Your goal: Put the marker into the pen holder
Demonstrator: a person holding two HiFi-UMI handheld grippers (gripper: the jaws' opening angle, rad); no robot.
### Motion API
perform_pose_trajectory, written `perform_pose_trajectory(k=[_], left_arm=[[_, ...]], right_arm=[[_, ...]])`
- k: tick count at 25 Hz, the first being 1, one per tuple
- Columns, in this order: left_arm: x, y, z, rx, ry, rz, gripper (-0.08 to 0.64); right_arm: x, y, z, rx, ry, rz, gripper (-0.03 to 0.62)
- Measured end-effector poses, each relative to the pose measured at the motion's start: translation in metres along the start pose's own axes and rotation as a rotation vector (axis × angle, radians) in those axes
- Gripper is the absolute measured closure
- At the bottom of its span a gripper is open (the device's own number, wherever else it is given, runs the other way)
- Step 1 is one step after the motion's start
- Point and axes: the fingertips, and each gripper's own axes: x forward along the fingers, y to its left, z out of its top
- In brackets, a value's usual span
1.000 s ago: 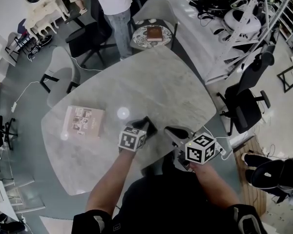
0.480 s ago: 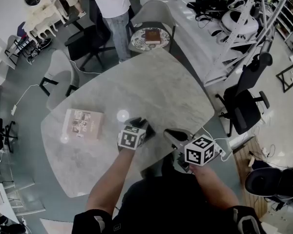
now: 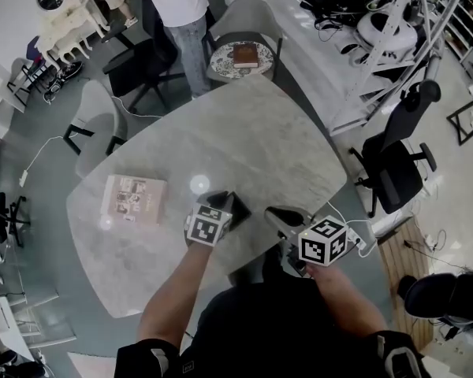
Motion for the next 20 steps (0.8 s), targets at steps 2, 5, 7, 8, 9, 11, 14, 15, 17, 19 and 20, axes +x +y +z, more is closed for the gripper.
perform_pose_trajectory(k=[2, 5, 7, 8, 9, 11, 14, 15, 17, 19, 20], left_arm=[[-0.003, 0.001, -0.001, -0.002, -0.007, 0.001, 0.518], [-0.008, -0.001, -0.003, -0.002, -0.008, -0.021, 0.517], [-0.01, -0.007, -0.004, 0.013, -0.004, -0.05, 0.487], [-0.012, -0.009, -0.003, 0.016, -0.006, -0.059, 0.466], [-0.014, -0.01, -0.003, 0.01, -0.012, -0.063, 0.46], [-0.018, -0.009, -0.003, -0.018, -0.034, -0.057, 0.46], [-0.023, -0.005, -0.01, -0.04, -0.033, -0.046, 0.46], [-0.022, -0.006, -0.013, -0.039, -0.022, -0.047, 0.46], [-0.019, -0.01, -0.016, -0.027, 0.005, -0.057, 0.46], [-0.016, -0.017, -0.015, -0.016, 0.038, -0.076, 0.46], [-0.014, -0.02, -0.017, -0.018, 0.057, -0.086, 0.46]], right_arm=[[0.001, 0.0, -0.001, 0.0, 0.001, 0.003, 0.566], [0.003, 0.001, 0.0, 0.0, 0.003, 0.006, 0.566], [0.005, 0.002, 0.0, 0.0, 0.008, 0.008, 0.566], [0.007, 0.001, -0.001, 0.001, 0.012, 0.008, 0.566], [0.01, 0.001, -0.003, 0.001, 0.02, 0.008, 0.566], [0.019, 0.0, -0.009, -0.003, 0.043, 0.006, 0.566], [0.037, 0.001, -0.019, -0.017, 0.089, 0.004, 0.566], [0.043, 0.002, -0.02, -0.017, 0.096, 0.009, 0.566], [0.051, 0.007, -0.017, -0.019, 0.097, 0.021, 0.566], [0.054, 0.011, -0.011, -0.027, 0.091, 0.028, 0.566], [0.054, 0.012, -0.009, -0.03, 0.089, 0.028, 0.566]])
